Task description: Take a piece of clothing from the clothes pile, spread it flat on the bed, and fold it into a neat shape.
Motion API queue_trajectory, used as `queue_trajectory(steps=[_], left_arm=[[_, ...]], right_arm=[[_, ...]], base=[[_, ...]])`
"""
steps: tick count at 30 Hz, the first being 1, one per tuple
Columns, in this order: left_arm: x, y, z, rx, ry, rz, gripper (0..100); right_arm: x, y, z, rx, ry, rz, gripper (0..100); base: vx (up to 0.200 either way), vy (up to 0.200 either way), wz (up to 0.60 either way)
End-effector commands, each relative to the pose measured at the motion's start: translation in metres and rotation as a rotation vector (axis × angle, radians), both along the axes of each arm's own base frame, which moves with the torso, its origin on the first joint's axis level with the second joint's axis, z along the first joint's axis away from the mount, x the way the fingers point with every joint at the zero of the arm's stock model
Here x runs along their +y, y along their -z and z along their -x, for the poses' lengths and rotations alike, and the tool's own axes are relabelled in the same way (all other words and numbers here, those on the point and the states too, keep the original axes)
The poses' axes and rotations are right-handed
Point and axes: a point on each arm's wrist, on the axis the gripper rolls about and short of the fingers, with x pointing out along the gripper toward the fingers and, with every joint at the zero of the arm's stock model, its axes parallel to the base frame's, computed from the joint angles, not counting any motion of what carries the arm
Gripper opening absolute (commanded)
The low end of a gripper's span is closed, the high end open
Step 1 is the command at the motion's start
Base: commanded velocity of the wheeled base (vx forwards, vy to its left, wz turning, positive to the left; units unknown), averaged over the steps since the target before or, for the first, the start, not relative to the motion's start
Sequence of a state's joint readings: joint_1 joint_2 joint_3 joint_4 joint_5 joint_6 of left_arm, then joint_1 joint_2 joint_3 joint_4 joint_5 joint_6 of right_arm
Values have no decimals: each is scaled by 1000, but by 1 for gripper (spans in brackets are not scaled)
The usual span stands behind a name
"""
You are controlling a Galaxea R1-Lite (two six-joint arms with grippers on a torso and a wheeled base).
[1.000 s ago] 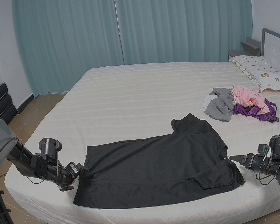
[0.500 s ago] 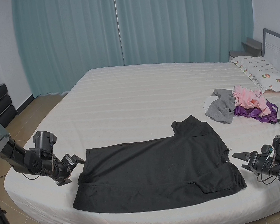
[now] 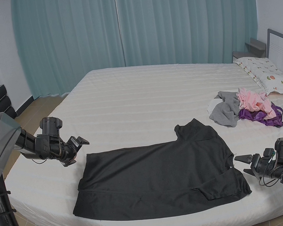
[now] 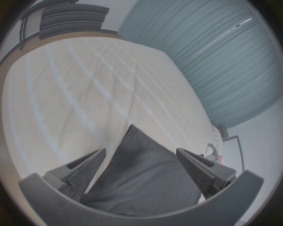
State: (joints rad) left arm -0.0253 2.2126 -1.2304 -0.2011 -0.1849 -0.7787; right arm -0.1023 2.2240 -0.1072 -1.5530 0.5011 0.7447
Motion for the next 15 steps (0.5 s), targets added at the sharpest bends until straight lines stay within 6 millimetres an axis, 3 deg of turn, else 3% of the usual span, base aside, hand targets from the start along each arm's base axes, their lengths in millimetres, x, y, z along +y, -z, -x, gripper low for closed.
queue_trajectory(steps=[1,2,11,15], left_arm=[[-1,25,-22,16,11,-7,100],[-3,32,-36,-6,38,-27,100],[-14,46,-69,-53,93,-47,100],[-14,55,-75,-51,90,-54,100]], right_arm=[[0,4,-1,11,2,-7,100],[1,6,-1,23,5,-18,100],[9,6,0,51,13,-53,100],[10,7,0,56,11,-55,100]], base=[[0,0,0],[0,0,0],[0,0,0],[0,0,0]])
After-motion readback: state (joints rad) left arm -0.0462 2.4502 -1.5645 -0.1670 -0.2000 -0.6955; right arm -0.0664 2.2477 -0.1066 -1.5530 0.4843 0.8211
